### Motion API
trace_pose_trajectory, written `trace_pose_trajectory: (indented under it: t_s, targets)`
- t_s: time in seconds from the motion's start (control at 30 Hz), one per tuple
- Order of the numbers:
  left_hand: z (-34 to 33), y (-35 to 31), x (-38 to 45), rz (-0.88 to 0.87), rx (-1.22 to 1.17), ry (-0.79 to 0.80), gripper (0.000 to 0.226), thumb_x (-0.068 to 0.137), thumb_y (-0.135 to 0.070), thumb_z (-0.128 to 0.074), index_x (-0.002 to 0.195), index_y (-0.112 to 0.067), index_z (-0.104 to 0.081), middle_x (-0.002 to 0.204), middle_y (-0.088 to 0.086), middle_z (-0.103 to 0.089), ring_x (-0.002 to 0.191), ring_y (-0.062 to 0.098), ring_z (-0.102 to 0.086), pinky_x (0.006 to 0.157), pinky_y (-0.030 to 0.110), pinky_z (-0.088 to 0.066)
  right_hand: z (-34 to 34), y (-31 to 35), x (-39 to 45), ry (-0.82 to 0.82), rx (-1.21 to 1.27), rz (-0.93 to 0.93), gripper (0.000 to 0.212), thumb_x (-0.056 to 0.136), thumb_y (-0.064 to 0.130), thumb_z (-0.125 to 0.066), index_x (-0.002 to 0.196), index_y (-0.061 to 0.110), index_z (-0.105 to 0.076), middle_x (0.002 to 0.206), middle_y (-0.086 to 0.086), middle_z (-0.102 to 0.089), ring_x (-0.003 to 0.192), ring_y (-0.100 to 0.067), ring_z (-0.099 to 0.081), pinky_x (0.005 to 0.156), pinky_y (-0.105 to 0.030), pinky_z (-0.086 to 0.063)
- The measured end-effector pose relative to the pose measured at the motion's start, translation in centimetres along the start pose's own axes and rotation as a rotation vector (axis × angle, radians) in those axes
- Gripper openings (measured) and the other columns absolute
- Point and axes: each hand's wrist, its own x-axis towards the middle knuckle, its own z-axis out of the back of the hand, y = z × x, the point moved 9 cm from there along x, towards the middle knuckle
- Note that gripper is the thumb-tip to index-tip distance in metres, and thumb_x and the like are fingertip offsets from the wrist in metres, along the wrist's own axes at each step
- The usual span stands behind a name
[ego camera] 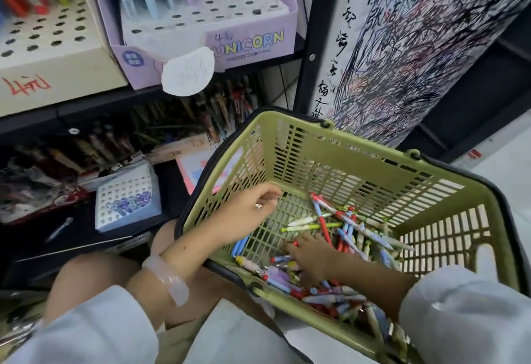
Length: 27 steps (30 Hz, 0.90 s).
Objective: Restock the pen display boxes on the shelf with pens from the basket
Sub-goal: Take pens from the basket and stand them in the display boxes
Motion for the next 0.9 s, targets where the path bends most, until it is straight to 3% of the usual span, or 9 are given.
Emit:
trace_pose_trajectory:
  t_s: [0.17, 0.3, 0.43, 0.57, 0.63, 0.7, 0.73, 0.8, 0.9]
  targets:
    - [0.2, 0.2, -0.3, 0.002, -0.021, 0.002, 0.021, 0.097, -0.022, -0.045, 0.114, -0.032, -0.053, 0.117, -0.014, -0.055, 0.107, -0.004, -0.049, 0.095, 0.023, -0.040, 0.2, -0.5, 0.1, 0.143, 0.256, 0.055, 0.067, 0.077, 0.028, -0.072, 0.131, 0.007, -0.038, 0.117, -0.016, -0.047, 0.106, -0.030, -0.049, 0.077, -0.031, -0.040]
    - [0.3, 0.5, -0.3, 0.019, -0.024, 0.007, 0.024, 0.097, -0.023, -0.045, 0.119, -0.028, -0.054, 0.118, -0.012, -0.055, 0.110, 0.002, -0.050, 0.095, 0.025, -0.041, -0.6, -0.8, -0.6, 0.204, 0.309, 0.089, 0.051, 0.078, 0.022, -0.070, 0.118, 0.007, -0.042, 0.106, -0.011, -0.046, 0.092, -0.024, -0.048, 0.073, -0.029, -0.040]
    - [0.1, 0.6, -0.1, 0.024, -0.033, 0.019, 0.023, 0.098, -0.023, -0.044, 0.118, -0.028, -0.053, 0.118, -0.012, -0.055, 0.111, 0.003, -0.050, 0.096, 0.025, -0.040, -0.6, -0.6, -0.9, 0.076, 0.280, 0.118, 0.063, 0.079, 0.027, -0.066, 0.132, 0.008, -0.038, 0.111, -0.016, -0.050, 0.098, -0.027, -0.052, 0.072, -0.026, -0.035]
    - [-0.1, 0.6, -0.2, 0.021, -0.040, 0.028, 0.020, 0.097, -0.023, -0.045, 0.115, -0.030, -0.053, 0.117, -0.011, -0.055, 0.112, 0.006, -0.051, 0.098, 0.026, -0.041, -0.5, -1.6, -0.7, 0.037, 0.421, 0.061, 0.045, 0.082, 0.025, -0.064, 0.118, 0.004, -0.047, 0.089, -0.008, -0.054, 0.080, -0.023, -0.052, 0.066, -0.029, -0.043]
    - [0.1, 0.5, -0.2, 0.022, -0.053, 0.018, 0.019, 0.097, -0.021, -0.046, 0.112, -0.031, -0.053, 0.116, -0.010, -0.056, 0.112, 0.007, -0.051, 0.098, 0.027, -0.041, 0.6, -2.8, -0.9, -0.046, 0.570, -0.013, 0.039, 0.082, 0.015, -0.063, 0.117, 0.007, -0.047, 0.080, 0.000, -0.051, 0.068, -0.013, -0.048, 0.055, -0.021, -0.041]
    - [0.5, 0.4, -0.3, 0.029, -0.079, -0.009, 0.019, 0.097, -0.019, -0.046, 0.113, -0.028, -0.053, 0.118, -0.007, -0.057, 0.112, 0.008, -0.052, 0.097, 0.025, -0.041, 2.6, -4.5, -1.3, -0.170, 0.742, -0.110, 0.049, 0.081, 0.012, -0.064, 0.125, 0.006, -0.045, 0.081, 0.000, -0.053, 0.067, -0.008, -0.048, 0.051, -0.011, -0.038]
    - [0.6, 0.4, -0.4, 0.034, -0.094, -0.024, 0.020, 0.097, -0.019, -0.046, 0.115, -0.027, -0.053, 0.119, -0.005, -0.057, 0.111, 0.008, -0.053, 0.095, 0.022, -0.041, 3.8, -5.3, -1.6, -0.232, 0.829, -0.162, 0.051, 0.079, 0.011, -0.066, 0.125, 0.004, -0.046, 0.081, 0.000, -0.054, 0.066, -0.007, -0.048, 0.054, -0.012, -0.041]
    - [0.8, 0.2, -0.5, 0.053, -0.123, -0.052, 0.024, 0.097, -0.019, -0.046, 0.121, -0.026, -0.048, 0.121, -0.003, -0.056, 0.111, 0.009, -0.052, 0.086, 0.014, -0.040, 6.9, -5.9, -2.3, -0.355, 1.039, -0.165, 0.034, 0.076, 0.006, -0.066, 0.107, 0.006, -0.053, 0.082, -0.008, -0.057, 0.067, -0.010, -0.052, 0.061, -0.028, -0.050]
    - [0.3, -0.2, -0.6, 0.111, -0.272, -0.030, 0.044, 0.093, -0.026, -0.054, 0.131, -0.037, -0.034, 0.116, -0.009, -0.053, 0.114, 0.009, -0.051, 0.084, 0.016, -0.037, 12.2, -4.9, -3.5, -0.539, 1.373, -0.018, 0.023, 0.077, -0.002, -0.063, 0.088, 0.014, -0.050, 0.077, -0.003, -0.058, 0.062, -0.007, -0.058, 0.056, -0.024, -0.052]
